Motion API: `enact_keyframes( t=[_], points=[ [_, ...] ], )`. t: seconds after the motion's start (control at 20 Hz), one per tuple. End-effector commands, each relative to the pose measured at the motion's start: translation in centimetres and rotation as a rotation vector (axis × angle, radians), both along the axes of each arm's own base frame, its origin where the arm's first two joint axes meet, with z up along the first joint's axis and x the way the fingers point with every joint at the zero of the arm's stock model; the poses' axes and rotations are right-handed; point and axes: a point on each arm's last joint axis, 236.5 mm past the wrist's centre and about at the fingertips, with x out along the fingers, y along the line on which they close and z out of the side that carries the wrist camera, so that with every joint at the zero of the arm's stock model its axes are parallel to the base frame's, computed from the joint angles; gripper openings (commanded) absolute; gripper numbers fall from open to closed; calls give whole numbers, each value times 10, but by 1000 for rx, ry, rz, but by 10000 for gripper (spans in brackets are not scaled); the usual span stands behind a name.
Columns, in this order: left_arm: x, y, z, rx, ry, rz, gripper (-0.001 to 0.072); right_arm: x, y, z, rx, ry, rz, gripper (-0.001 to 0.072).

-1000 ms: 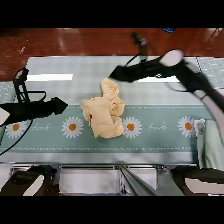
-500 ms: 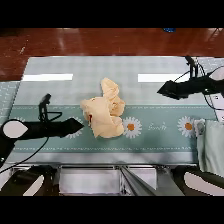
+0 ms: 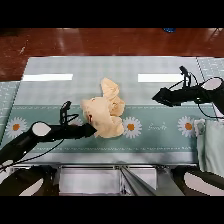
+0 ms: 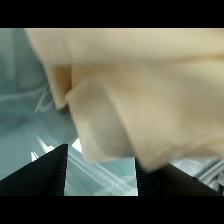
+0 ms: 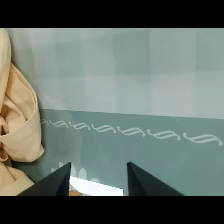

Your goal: Fold the shirts.

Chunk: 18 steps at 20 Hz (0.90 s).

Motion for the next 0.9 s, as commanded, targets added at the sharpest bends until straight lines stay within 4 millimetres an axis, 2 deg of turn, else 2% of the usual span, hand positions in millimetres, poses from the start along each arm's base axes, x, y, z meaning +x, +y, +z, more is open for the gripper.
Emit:
enact_keyframes(
  t=[0.0,0.1,0.15,0.2,0.4,0.5,0.6,0.75,0.85],
  points=[
    [22,-22,-6,41,-73,-52,508,-4,4,0,15,14,8,408],
    [30,-33,-7,41,-56,-77,504,-7,14,-3,13,23,34,408],
    [30,-36,-8,40,-38,-94,330,-11,23,-8,14,39,57,408],
    [29,-37,-8,37,-21,-117,17,-14,35,-16,14,60,82,408],
    [12,-31,1,-4,23,-233,22,-19,81,-40,101,142,91,408],
    [12,-25,2,-16,44,-228,22,-15,107,-50,138,135,94,408],
    [15,-23,2,-15,40,-221,22,-20,136,-59,184,169,128,408],
    [14,-23,2,-17,44,-223,22,-21,174,-63,233,180,172,408],
    [14,-23,3,-17,44,-223,22,-20,189,-64,236,178,197,408]
  ],
)
